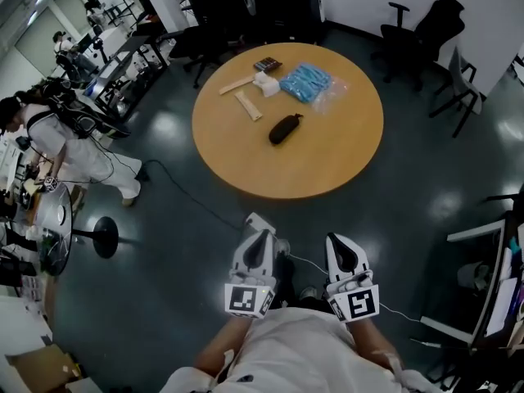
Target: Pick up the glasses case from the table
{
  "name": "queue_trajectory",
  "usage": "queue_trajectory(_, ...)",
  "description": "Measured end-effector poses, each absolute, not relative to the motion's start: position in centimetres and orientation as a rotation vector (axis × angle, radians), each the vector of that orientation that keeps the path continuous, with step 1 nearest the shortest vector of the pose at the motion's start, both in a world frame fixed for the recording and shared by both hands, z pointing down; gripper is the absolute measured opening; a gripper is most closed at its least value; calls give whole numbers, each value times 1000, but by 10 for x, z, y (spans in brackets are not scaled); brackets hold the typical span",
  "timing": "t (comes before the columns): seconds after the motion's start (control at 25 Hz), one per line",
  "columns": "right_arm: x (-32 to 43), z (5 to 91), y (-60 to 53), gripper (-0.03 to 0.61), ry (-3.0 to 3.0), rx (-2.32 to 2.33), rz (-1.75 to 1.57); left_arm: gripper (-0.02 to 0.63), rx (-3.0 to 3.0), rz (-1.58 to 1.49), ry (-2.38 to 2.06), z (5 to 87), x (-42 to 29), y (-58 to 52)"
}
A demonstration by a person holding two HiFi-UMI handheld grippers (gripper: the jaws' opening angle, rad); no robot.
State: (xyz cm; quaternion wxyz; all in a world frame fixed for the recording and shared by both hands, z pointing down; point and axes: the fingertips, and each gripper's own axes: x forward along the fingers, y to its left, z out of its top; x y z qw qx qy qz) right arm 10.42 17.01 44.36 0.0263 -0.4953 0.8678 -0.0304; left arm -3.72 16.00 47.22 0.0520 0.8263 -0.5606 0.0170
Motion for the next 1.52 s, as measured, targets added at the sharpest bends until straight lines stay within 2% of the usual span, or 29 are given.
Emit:
queue_trajectory(0.44, 112, 452, -7, 15, 2670, -1628, -54, 6, 2544, 10, -1591, 485, -30, -35)
queue_trajectory(0.68, 108, 443, -91, 15, 2642, -1680, -69, 6, 2605, 104, -1471, 493, -27, -126)
queue_trajectory(0.96, 104, 444, -149, 15, 2689, -1614, -111, 6, 2574, 109, -1505, 499, -19, -181)
queue_trajectory(1.12, 104, 454, -173, 15, 2763, -1544, -111, 6, 2520, 298, -1358, 546, -6, -213)
queue_trajectory(1.16, 105, 456, -178, 15, 2774, -1532, -110, 16, 2499, 366, -1324, 561, -6, -222)
queue_trajectory(1.36, 108, 467, -199, 15, 2791, -1493, -170, 194, 2379, 800, -1203, 651, -9, -268)
queue_trajectory(1.52, 107, 481, -208, 15, 2811, -1469, -229, 304, 2196, 1146, -1027, 742, -12, -301)
